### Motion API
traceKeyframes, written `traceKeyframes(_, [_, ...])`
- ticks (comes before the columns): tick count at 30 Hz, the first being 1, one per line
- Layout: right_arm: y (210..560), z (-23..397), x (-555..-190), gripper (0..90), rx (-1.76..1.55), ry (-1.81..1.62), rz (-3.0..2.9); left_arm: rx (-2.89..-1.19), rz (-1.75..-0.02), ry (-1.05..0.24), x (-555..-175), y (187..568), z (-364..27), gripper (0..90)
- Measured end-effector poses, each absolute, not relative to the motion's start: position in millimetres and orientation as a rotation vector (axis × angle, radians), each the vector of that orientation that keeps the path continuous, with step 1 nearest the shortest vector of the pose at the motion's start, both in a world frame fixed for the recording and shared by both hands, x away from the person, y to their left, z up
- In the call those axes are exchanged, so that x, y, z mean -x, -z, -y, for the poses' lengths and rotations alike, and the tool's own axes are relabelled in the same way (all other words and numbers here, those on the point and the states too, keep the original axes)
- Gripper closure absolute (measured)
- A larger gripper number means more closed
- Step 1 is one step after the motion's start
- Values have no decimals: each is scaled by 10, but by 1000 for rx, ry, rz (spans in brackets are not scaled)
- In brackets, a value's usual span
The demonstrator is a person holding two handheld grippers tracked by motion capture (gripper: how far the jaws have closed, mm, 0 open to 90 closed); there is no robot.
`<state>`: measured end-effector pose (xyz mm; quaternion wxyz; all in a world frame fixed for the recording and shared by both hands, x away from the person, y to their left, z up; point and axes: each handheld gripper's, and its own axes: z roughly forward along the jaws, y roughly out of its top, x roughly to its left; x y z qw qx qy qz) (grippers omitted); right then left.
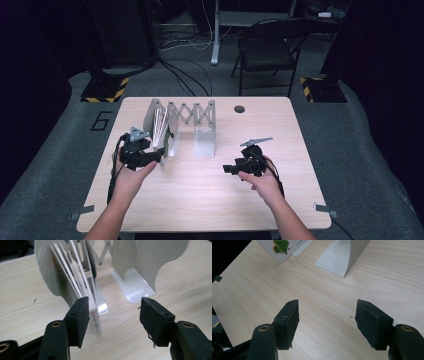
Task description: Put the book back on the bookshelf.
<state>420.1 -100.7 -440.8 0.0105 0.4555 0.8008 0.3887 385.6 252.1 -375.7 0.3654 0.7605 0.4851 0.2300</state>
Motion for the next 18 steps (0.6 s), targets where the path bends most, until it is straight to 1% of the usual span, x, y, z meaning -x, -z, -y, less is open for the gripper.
traceKeyframes(4, [4414,1006,-4206,353,-1405,-1212,-2501,-1974,-1200,-567,-3738,3813,-2459,409])
traceKeyframes(11, [4414,1005,-4205,353,-1406,-1218,-2500,-2002,-1170,-524,-3624,4004,-2399,410])
traceKeyframes(18, [4414,1005,-4205,353,-1405,-1214,-2501,-2014,-1143,-531,-3571,4131,-2407,409])
